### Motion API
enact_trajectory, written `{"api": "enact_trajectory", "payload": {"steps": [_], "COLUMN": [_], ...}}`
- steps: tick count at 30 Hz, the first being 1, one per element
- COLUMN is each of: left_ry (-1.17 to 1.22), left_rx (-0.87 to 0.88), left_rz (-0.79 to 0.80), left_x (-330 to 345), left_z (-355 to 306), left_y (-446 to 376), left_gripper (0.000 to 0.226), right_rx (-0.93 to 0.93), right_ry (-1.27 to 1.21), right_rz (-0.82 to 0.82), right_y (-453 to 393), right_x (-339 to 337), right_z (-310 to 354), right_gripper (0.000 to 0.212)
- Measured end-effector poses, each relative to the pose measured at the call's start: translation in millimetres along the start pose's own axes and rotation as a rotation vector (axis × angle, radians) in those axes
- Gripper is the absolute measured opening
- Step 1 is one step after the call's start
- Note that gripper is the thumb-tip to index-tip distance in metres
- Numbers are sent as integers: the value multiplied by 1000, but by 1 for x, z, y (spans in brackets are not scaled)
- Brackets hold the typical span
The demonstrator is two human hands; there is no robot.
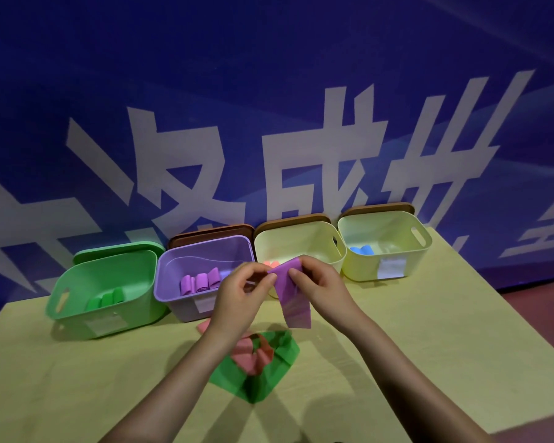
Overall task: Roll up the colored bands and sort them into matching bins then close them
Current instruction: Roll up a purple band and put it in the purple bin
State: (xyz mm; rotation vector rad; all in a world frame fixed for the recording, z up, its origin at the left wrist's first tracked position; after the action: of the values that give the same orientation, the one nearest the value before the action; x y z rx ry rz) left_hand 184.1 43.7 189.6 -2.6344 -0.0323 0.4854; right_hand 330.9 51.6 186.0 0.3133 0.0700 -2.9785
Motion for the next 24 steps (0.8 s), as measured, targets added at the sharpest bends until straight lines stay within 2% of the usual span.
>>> {"api": "enact_trajectory", "payload": {"steps": [4,9,12,14,18,22,24], "left_ry": [-26,27,91,143,260,479,557], "left_rx": [60,37,-9,-26,-82,-228,-277], "left_rz": [-15,19,26,24,-34,-107,-50], "left_x": [-3,2,3,3,1,2,9], "left_z": [-7,-16,-23,-28,-32,-20,-17], "left_y": [-2,0,0,0,1,8,11], "left_gripper": [19,25,20,19,16,10,22], "right_rx": [5,63,79,71,62,13,-16], "right_ry": [30,-168,-159,-178,-268,-298,-288], "right_rz": [-48,-205,-36,73,39,27,59], "right_y": [1,6,7,8,8,5,1], "right_x": [-2,-21,-11,-1,1,4,10], "right_z": [-3,-14,-17,-19,-21,-8,2], "right_gripper": [16,9,22,16,16,17,16]}}
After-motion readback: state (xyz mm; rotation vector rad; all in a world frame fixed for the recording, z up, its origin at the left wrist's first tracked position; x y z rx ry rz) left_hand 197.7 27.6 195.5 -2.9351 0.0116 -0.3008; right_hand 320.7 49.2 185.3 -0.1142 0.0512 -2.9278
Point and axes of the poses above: each hand's wrist, its own y-axis away from the middle knuckle, its own x-axis out of the palm, z = x × y, the point moved 8 cm from there along -y, towards the middle knuckle, and after that the axes turned 10 degrees about x, right-handed, at the moved point
